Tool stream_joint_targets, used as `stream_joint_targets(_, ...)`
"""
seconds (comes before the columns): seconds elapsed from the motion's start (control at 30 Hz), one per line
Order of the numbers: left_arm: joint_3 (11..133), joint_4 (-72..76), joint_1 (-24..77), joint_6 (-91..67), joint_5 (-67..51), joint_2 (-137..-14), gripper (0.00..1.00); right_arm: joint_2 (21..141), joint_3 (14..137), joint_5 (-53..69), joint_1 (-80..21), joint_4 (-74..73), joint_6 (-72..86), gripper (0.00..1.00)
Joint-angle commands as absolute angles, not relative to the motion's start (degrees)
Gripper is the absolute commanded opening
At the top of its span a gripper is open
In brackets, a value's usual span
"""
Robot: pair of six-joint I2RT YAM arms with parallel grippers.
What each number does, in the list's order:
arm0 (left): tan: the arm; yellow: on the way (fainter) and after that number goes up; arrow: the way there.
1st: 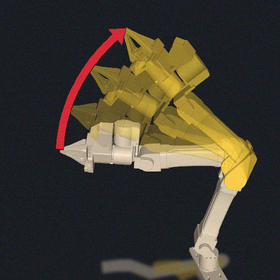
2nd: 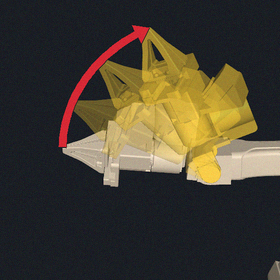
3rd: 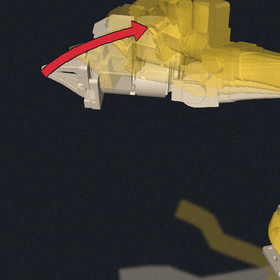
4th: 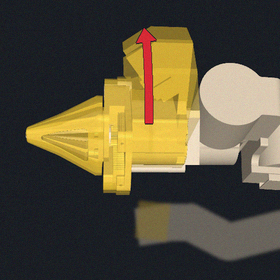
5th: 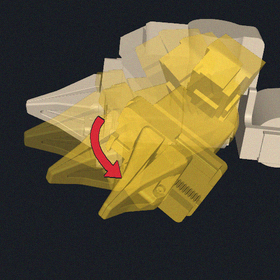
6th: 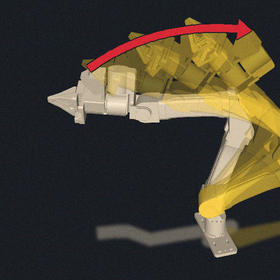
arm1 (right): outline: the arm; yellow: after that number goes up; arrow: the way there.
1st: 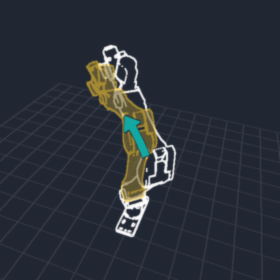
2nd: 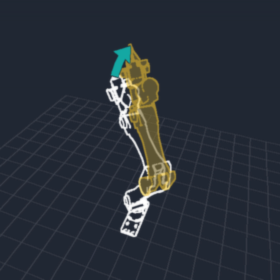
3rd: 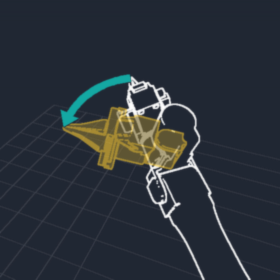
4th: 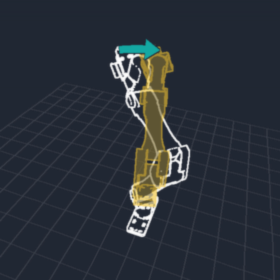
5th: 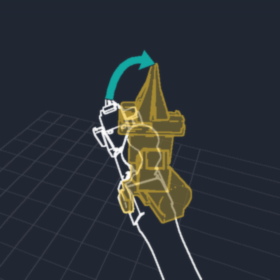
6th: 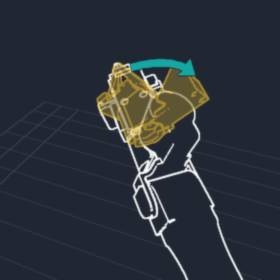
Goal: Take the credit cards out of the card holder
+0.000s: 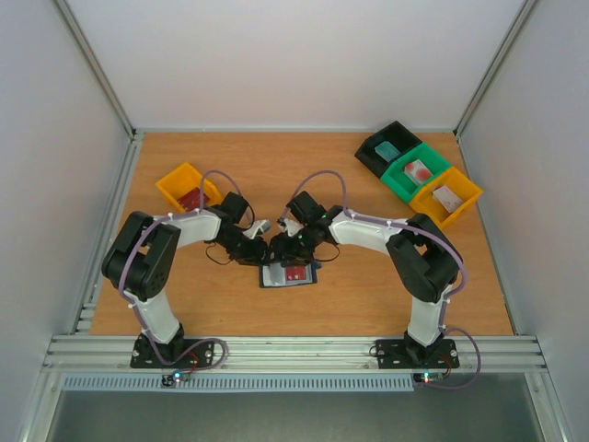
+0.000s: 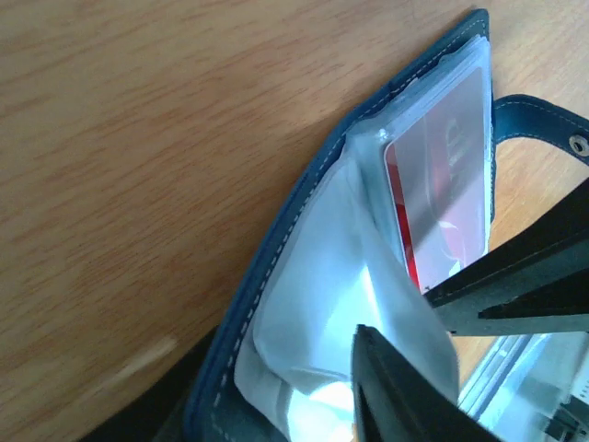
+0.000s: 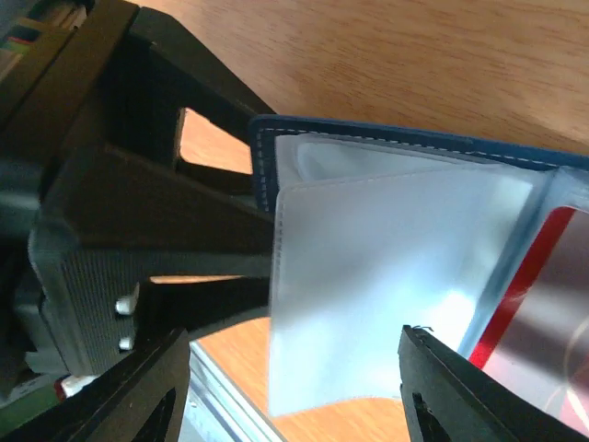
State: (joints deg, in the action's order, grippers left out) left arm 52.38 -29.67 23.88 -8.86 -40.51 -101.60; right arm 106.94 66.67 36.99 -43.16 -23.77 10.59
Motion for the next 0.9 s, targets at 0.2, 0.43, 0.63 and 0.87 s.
stream_joint_targets(0.2, 53.6, -30.6, 22.6, -7.8, -41.0, -97.4, 0.56, 109.1, 68.1, 38.8, -43.9, -21.0, 11.6, 0.63)
stream_joint_targets(0.43, 55.3, -32.5, 16.6, -7.4, -38.8, -95.7, 0.59, 111.5, 68.6, 38.4, -43.8, -20.4, 13.3, 0.63)
stream_joint_targets(0.63, 56.8, -34.6, 12.7, -5.1, -37.1, -92.7, 0.59, 113.4, 69.6, 37.3, -43.9, -21.9, 13.7, 0.61)
stream_joint_targets(0.87, 66.3, -45.0, 14.3, 1.6, -38.6, -90.5, 0.51, 108.1, 74.9, 34.7, -43.5, -31.5, 7.8, 0.59)
